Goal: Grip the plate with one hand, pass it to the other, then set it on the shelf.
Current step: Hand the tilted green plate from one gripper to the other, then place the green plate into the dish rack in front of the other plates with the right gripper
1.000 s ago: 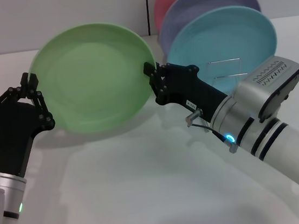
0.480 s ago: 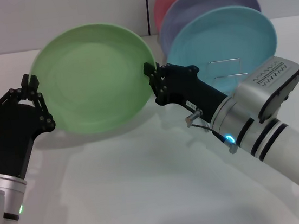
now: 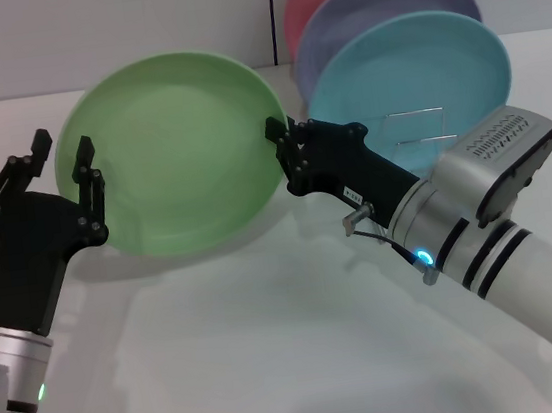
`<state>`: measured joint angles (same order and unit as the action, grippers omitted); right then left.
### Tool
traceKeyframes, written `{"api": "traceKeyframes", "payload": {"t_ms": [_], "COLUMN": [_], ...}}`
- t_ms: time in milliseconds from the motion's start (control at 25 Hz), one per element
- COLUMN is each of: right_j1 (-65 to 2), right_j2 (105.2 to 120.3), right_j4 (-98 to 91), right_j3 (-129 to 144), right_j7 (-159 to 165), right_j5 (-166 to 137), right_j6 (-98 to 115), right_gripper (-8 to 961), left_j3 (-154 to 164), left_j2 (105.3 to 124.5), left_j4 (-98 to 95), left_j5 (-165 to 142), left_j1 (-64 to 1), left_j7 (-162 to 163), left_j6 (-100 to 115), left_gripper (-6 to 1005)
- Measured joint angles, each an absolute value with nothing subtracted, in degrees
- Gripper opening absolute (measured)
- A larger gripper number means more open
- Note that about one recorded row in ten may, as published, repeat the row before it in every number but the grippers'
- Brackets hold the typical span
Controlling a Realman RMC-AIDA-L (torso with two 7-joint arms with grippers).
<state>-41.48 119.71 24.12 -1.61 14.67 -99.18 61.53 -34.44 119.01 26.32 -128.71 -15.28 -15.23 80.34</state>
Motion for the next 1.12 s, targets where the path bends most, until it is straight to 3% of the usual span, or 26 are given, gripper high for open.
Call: {"api": "traceKeyframes", "payload": {"t_ms": [120, 800, 1120], "right_j1": [-41.35, -40.22, -33.67], "right_j2": [119.71, 119.7, 119.25], "right_j4": [24.09, 25.1, 30.25], "right_j3": [-2.33, -2.97, -6.11], "right_j7": [14.67, 11.74, 2.78], "right_j5": [-99.3, -99.46, -99.45], "right_j6": [61.09, 64.79, 73.77], "right_gripper": [33, 34, 34], "left_j3": [-34.35, -38.33, -46.12], "left_j2": [118.98, 118.33, 117.99], "left_j4": [26.3, 25.93, 18.96], "left_j5": [-128.71, -128.22, -128.54], "left_j1": [-15.09, -11.55, -12.12], "left_j7": [-15.21, -3.21, 11.2], "left_j6": [81.53, 93.4, 93.21], "left_gripper": [408, 500, 498]}}
